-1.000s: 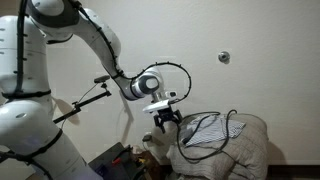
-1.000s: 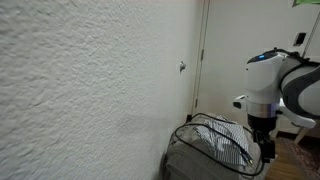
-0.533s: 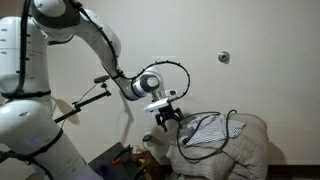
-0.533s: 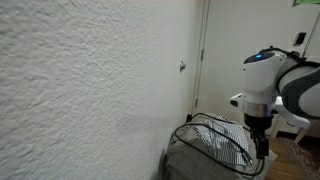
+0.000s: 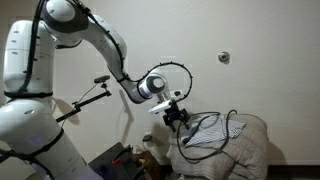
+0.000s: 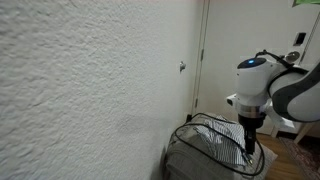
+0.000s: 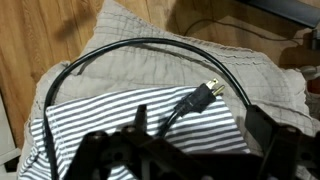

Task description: Tie a knot using the black cable

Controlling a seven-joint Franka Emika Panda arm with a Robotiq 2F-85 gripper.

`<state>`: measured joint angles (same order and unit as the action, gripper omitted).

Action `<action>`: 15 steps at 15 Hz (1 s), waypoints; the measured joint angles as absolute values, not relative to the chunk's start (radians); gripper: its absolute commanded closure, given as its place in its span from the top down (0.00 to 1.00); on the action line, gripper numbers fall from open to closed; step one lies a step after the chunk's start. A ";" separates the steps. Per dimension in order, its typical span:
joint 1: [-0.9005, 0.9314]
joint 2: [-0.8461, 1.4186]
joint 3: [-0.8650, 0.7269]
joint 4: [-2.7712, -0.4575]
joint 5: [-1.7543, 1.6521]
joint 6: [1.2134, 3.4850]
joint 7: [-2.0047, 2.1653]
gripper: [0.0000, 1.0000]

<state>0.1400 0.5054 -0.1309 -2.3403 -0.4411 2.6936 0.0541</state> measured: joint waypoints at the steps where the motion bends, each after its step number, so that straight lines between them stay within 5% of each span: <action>1: 0.123 0.523 -0.123 -2.339 -0.417 2.716 0.042 1.00; 15: -0.031 0.670 -0.033 -2.300 -0.197 2.948 -0.080 1.00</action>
